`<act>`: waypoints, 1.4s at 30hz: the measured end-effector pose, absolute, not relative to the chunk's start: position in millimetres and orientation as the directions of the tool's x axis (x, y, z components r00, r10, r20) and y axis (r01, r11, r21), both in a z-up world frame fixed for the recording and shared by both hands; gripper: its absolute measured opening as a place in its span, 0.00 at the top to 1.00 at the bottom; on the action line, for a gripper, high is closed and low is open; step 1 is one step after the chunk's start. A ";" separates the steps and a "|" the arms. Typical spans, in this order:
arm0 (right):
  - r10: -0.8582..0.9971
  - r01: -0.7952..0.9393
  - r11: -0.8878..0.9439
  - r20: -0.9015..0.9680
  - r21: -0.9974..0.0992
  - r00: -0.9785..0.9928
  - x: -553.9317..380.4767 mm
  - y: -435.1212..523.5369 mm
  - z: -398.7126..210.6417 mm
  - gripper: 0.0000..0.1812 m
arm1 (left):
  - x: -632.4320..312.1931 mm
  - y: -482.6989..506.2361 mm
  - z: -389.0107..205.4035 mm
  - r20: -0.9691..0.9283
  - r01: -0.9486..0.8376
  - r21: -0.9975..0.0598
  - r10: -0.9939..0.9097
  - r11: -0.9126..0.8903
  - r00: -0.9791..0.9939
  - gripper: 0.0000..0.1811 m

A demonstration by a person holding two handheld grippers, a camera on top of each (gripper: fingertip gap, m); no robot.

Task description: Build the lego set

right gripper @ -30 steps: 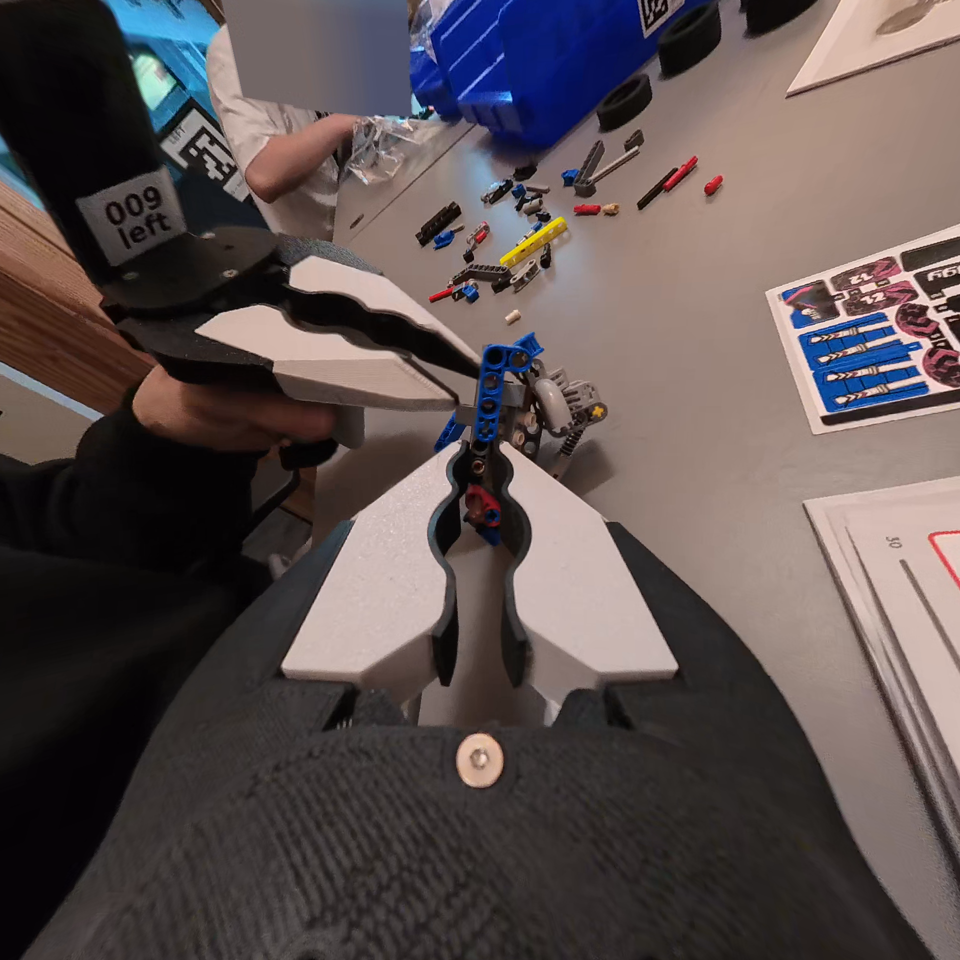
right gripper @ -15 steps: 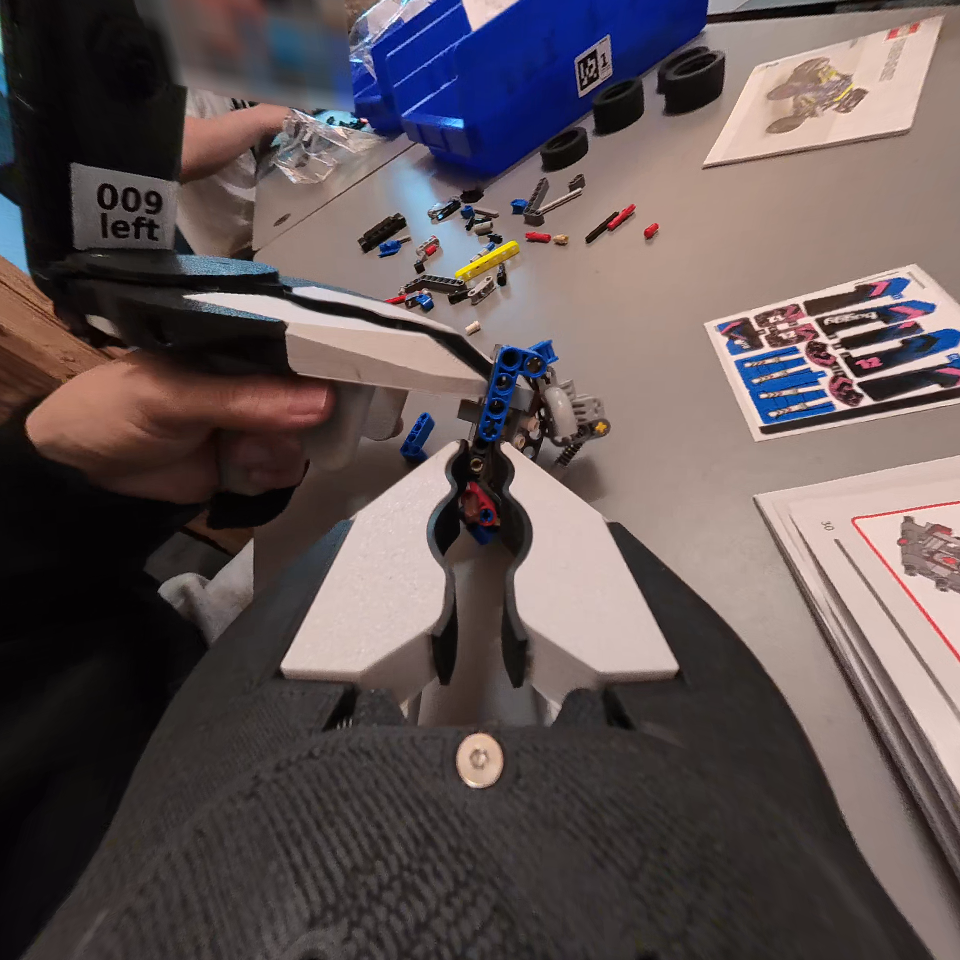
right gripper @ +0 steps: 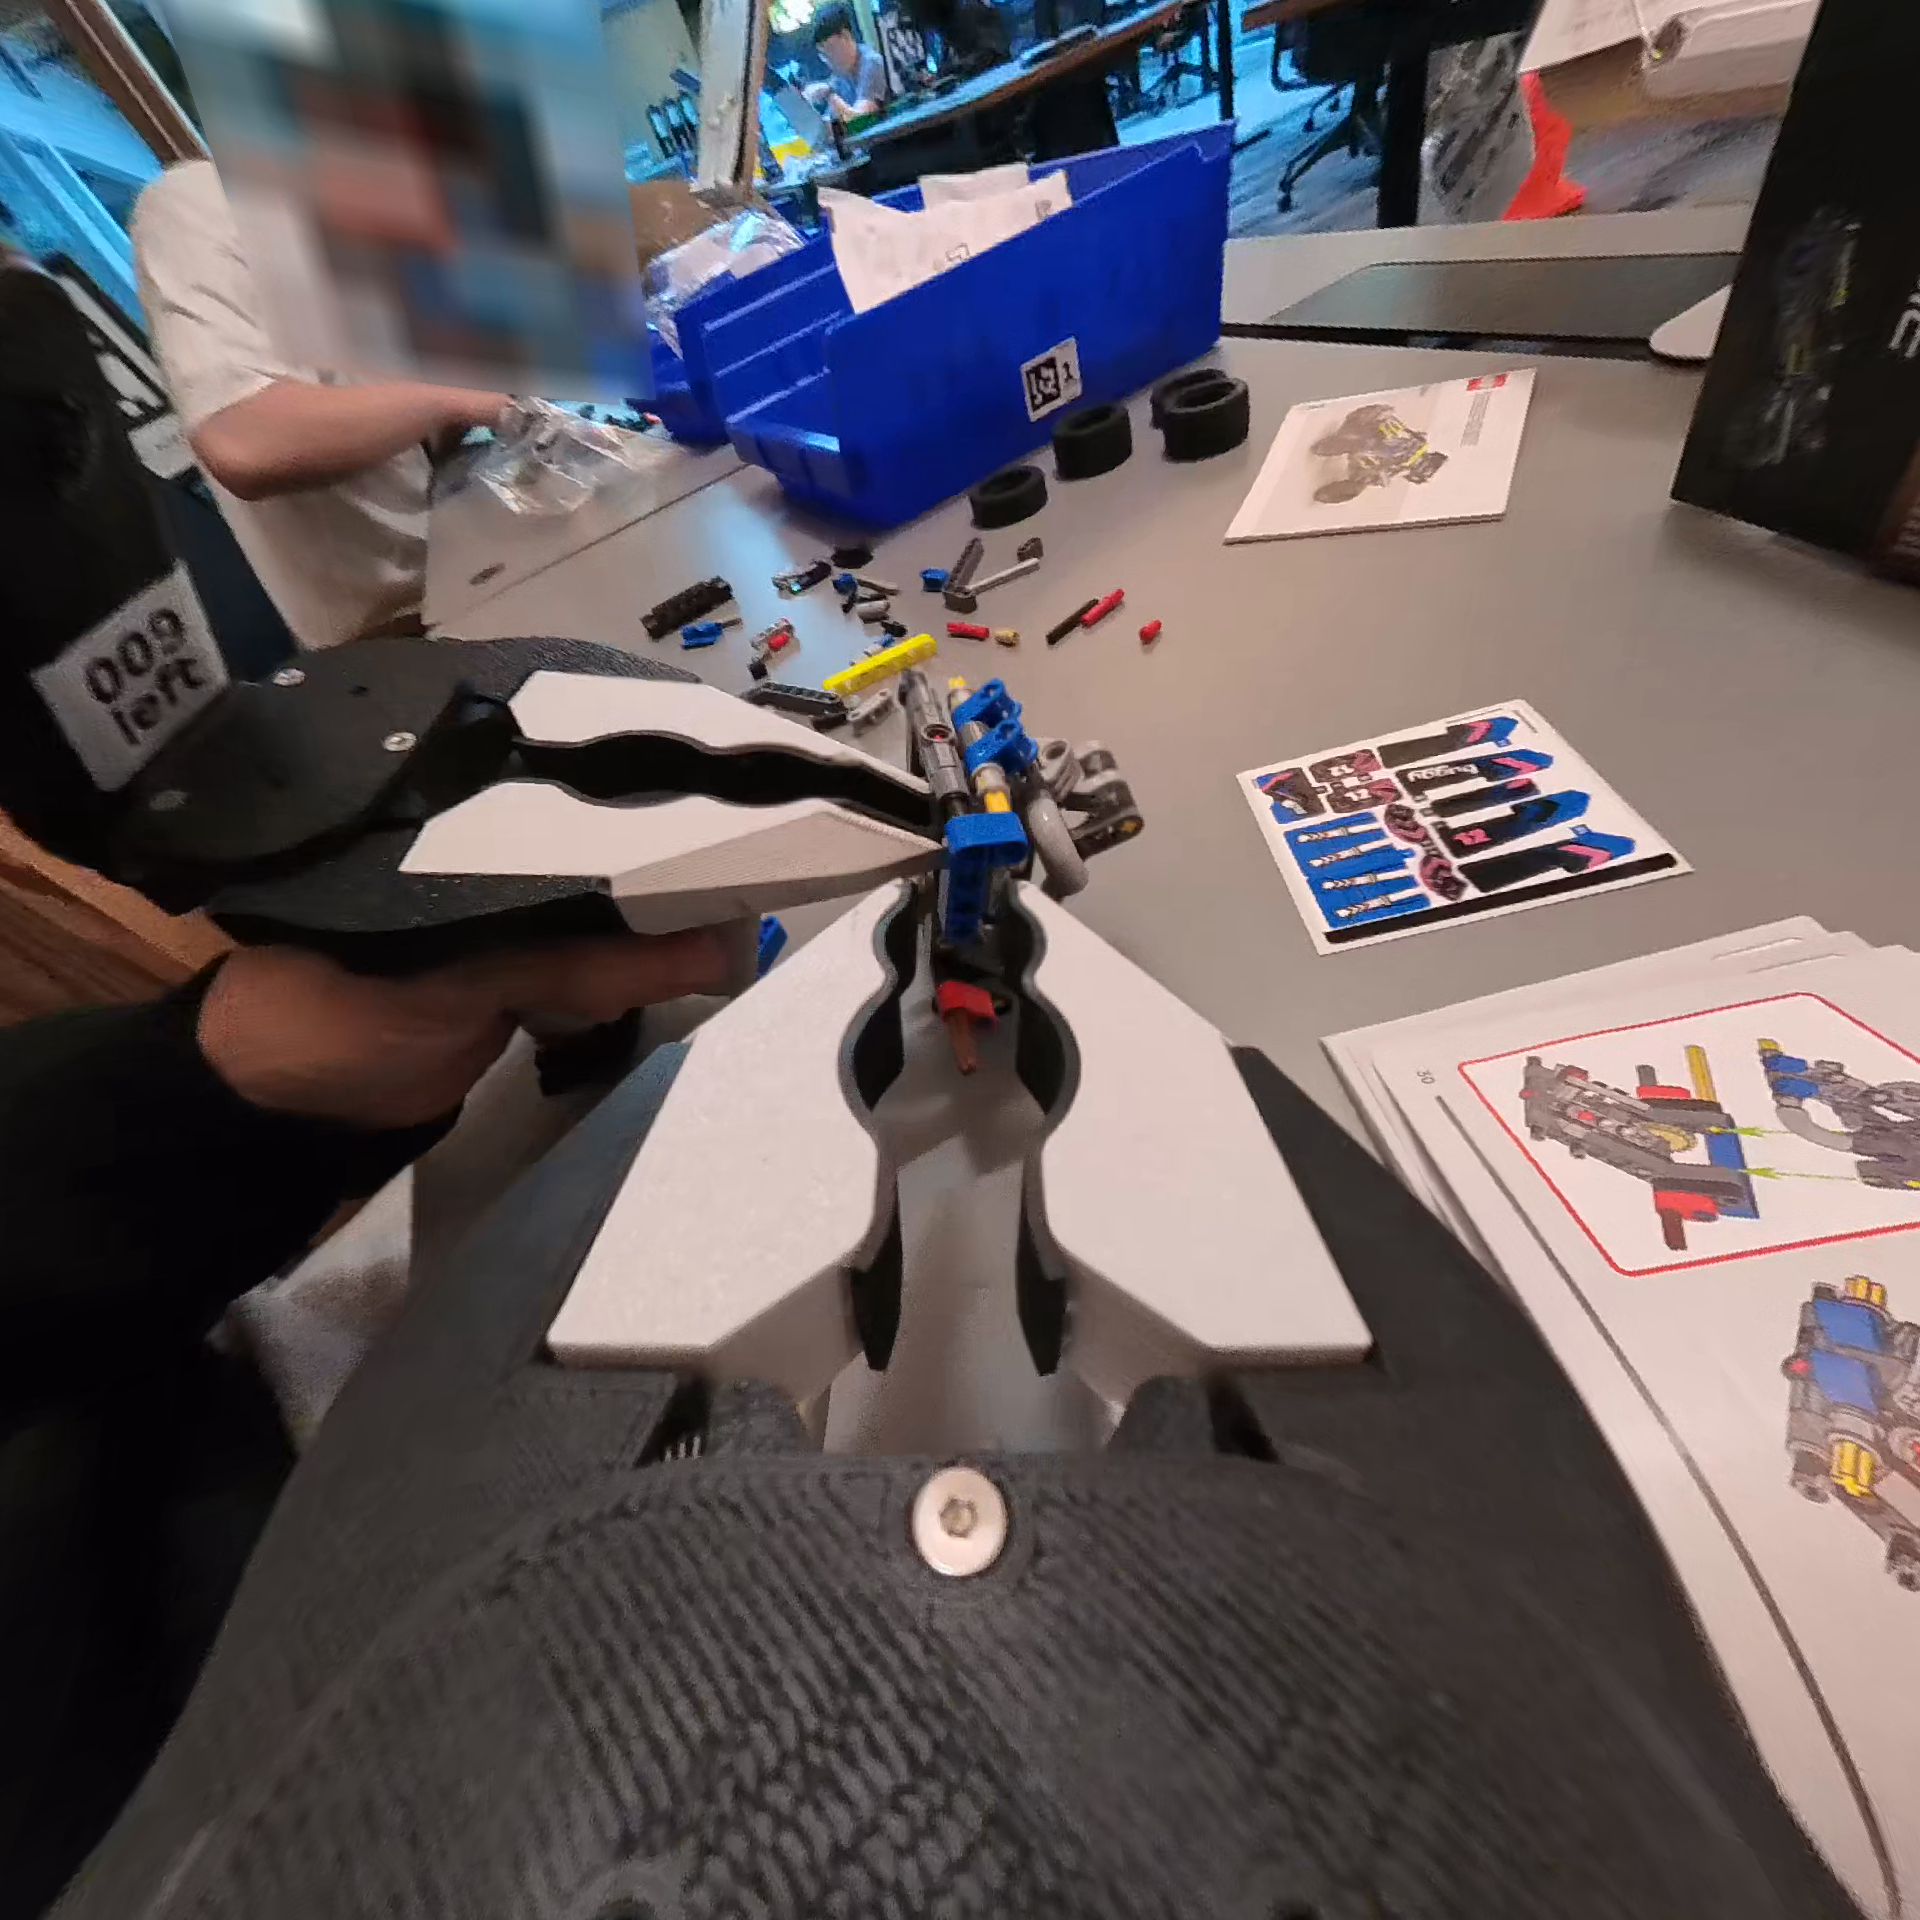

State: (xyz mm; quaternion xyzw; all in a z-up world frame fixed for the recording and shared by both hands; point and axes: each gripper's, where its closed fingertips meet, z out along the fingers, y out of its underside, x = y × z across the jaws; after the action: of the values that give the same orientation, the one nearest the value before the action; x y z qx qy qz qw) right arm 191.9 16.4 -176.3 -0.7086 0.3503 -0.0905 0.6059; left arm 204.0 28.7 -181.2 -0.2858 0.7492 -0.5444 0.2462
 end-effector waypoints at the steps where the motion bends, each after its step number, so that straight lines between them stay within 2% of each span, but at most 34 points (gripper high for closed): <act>1: -0.609 -0.383 -0.023 -0.291 -0.924 0.738 192.1 17.7 -177.8 0.91 | 204.4 28.5 -181.4 -0.078 -0.146 -0.955 -0.695 0.257 -0.715 0.98; 4: -0.615 -0.388 -0.037 -0.285 -0.921 0.735 191.8 21.1 -182.1 0.94 | 204.3 28.0 -182.0 -0.119 -0.115 -0.951 -0.683 0.287 -0.720 0.98; 6: -0.626 -0.366 -0.054 -0.254 -0.929 0.737 193.6 20.3 -181.8 1.00 | 203.7 28.1 -183.2 -0.122 -0.115 -0.948 -0.674 0.296 -0.728 0.98; 12: -0.637 -0.383 -0.082 -0.247 -0.920 0.730 195.6 21.7 -187.1 0.97 | 205.2 29.7 -189.4 -0.129 -0.130 -0.935 -0.654 0.331 -0.745 0.98; 14: -0.652 -0.400 -0.064 -0.265 -0.914 0.711 198.2 20.4 -187.9 0.91 | 205.1 29.2 -190.5 -0.136 -0.124 -0.931 -0.644 0.343 -0.753 0.98; 23: -0.663 -0.395 -0.100 -0.235 -0.913 0.711 201.5 19.5 -191.2 0.95 | 206.6 27.4 -191.4 -0.213 -0.050 -0.917 -0.591 0.395 -0.778 0.98; 32: -0.675 -0.366 -0.196 -0.146 -0.910 0.723 205.7 20.3 -196.9 0.96 | 212.4 25.6 -194.2 -0.078 -0.161 -0.927 -0.593 0.340 -0.801 0.98; 36: -0.689 -0.386 -0.190 -0.157 -0.903 0.707 209.1 19.1 -200.0 0.96 | 214.6 23.9 -196.1 -0.143 -0.117 -0.915 -0.584 0.385 -0.799 0.98; 42: -0.695 -0.429 -0.204 -0.178 -0.880 0.697 209.4 15.9 -207.0 0.96 | 215.3 20.4 -199.0 -0.389 0.049 -0.832 -0.519 0.553 -0.761 0.99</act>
State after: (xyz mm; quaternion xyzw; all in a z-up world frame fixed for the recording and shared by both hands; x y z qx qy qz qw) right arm 209.4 15.9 -207.0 -0.7649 0.3671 -0.1296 0.5132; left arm 215.3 20.4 -199.0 -0.1427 0.8231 -0.4508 0.3146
